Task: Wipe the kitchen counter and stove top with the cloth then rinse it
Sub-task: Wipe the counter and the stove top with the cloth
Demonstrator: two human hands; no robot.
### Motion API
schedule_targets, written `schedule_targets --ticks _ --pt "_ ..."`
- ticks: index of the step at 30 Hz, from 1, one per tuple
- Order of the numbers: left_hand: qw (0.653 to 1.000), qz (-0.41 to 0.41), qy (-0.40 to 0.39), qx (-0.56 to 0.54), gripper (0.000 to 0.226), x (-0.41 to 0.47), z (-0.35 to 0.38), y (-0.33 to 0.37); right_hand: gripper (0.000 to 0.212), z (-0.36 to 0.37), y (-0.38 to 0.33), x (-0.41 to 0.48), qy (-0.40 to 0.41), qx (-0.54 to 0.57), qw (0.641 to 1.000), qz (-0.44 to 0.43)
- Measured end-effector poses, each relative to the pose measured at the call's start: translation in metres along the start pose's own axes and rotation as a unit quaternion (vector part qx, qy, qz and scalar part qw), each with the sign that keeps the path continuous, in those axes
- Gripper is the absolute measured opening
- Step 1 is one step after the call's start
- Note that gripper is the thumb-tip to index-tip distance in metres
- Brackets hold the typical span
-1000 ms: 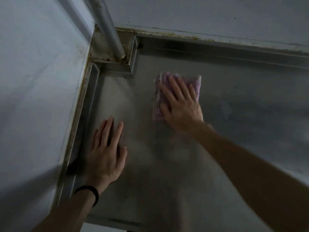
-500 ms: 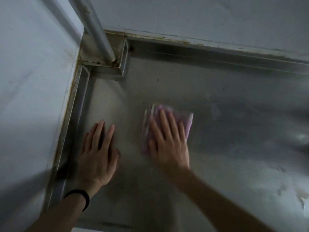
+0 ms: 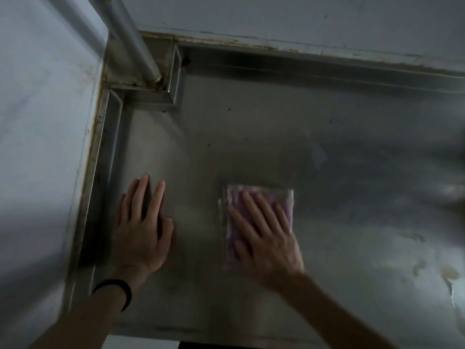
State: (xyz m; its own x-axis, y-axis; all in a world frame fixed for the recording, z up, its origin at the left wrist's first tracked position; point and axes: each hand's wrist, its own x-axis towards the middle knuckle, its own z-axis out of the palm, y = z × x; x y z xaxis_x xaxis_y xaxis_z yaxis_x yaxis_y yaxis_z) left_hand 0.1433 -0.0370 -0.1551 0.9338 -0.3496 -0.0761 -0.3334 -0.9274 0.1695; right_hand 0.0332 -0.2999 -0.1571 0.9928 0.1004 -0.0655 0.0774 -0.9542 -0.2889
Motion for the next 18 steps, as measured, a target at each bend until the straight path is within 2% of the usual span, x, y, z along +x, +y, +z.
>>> schedule_targets --ticks 4,9,14,18 --pt "1.0 -0.001 -0.007 0.007 0.073 0.0 0.002 -0.003 0.062 -0.026 0.07 0.118 0.003 -0.042 0.999 0.003" --pt "1.0 0.011 0.002 0.021 0.074 -0.001 0.006 -0.008 0.065 -0.049 0.124 0.197 -0.013 -0.032 0.996 0.084" --pt "1.0 0.013 -0.001 0.014 0.074 0.0 0.004 -0.007 0.064 -0.039 0.089 0.166 0.037 -0.02 0.99 0.134" --pt "1.0 0.004 -0.005 -0.008 0.071 0.0 0.0 0.0 0.064 -0.019 0.024 0.073 0.055 -0.013 0.99 0.131"
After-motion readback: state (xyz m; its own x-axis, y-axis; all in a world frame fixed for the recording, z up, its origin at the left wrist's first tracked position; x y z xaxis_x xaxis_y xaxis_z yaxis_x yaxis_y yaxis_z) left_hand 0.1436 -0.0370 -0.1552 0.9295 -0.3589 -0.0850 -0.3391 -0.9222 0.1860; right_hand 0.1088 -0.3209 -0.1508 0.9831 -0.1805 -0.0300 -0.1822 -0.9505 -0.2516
